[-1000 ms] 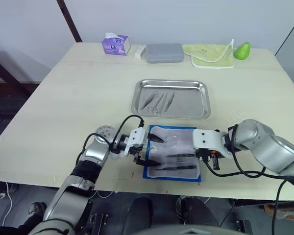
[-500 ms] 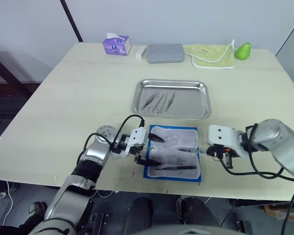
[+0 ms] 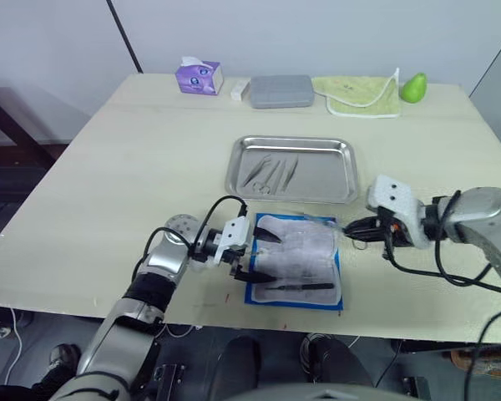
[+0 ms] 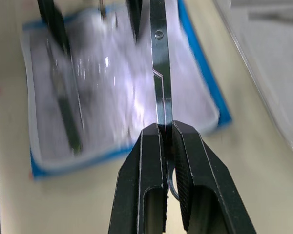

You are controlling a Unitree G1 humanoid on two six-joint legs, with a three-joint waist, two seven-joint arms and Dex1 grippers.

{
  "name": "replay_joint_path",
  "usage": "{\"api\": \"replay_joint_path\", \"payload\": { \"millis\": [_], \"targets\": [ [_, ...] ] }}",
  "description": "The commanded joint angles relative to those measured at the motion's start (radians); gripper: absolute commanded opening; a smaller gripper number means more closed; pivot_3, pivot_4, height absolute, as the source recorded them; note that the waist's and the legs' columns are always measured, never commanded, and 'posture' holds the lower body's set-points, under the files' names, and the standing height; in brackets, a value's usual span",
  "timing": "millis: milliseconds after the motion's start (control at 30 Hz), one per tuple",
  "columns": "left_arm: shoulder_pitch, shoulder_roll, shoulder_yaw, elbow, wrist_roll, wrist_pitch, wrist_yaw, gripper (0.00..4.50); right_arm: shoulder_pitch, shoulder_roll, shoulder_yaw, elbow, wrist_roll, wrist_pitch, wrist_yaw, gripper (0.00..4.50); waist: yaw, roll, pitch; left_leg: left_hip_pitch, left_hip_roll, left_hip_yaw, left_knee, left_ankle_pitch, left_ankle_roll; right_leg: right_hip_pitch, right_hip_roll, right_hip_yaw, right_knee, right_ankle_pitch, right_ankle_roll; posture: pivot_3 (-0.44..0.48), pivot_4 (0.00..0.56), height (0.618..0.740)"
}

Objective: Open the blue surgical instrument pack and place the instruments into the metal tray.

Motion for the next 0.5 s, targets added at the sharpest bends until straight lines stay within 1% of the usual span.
{"api": "replay_joint_path", "payload": {
  "millis": [33, 100, 167, 200, 300, 500],
  "targets": [
    [0.040, -0.005, -0.042, 0.046, 0.062, 0.028, 0.037, 4.50, -0.144, 0.167, -0.048, 0.043, -0.015, 0.174, -0.203, 0.09, -0.005, 0.001, 0.000, 0.000, 0.000, 0.000, 0.000, 0.000, 0.000, 0.000, 0.000, 0.000, 0.000, 0.000, 0.000, 0.000, 0.150, 0.740],
    [0.045, -0.005, -0.039, 0.039, 0.060, 0.033, 0.045, 4.50, -0.237, 0.269, -0.034, 0.097, -0.068, 0.279, -0.330, 0.09, -0.007, 0.002, 0.000, 0.000, 0.000, 0.000, 0.000, 0.000, 0.001, 0.000, 0.000, 0.001, 0.001, 0.000, 0.000, 0.000, 0.150, 0.740],
    [0.050, -0.006, -0.036, 0.031, 0.059, 0.039, 0.053, 4.50, -0.321, 0.400, -0.093, 0.184, -0.073, 0.371, -0.408, 0.09, -0.004, 0.002, -0.001, 0.000, 0.000, 0.000, 0.000, 0.001, 0.001, -0.001, 0.000, 0.000, 0.002, 0.001, 0.000, 0.000, 0.150, 0.740],
    [0.050, -0.006, -0.035, 0.029, 0.058, 0.041, 0.055, 4.50, -0.348, 0.448, -0.122, 0.215, -0.071, 0.405, -0.433, 0.09, -0.001, 0.002, -0.001, 0.000, 0.000, 0.000, 0.000, 0.001, 0.001, -0.001, 0.000, 0.000, 0.001, 0.001, 0.000, 0.000, 0.150, 0.740],
    [0.055, -0.007, -0.033, 0.019, 0.055, 0.047, 0.064, 4.50, -0.389, 0.567, -0.166, 0.362, -0.137, 0.329, -0.572, 0.09, 0.004, 0.001, -0.002, -0.002, -0.001, -0.001, 0.000, 0.001, 0.001, 0.000, 0.000, 0.000, 0.000, 0.000, 0.000, 0.000, 0.150, 0.740],
    [0.060, -0.006, -0.031, 0.012, 0.053, 0.052, 0.074, 4.50, -0.436, 0.718, -0.224, 0.590, -0.193, 0.190, -0.745, 0.09, 0.001, 0.002, -0.001, -0.002, -0.002, -0.001, 0.000, 0.001, 0.001, -0.001, 0.000, 0.001, 0.000, 0.000, 0.000, 0.000, 0.150, 0.740]
  ]
}}
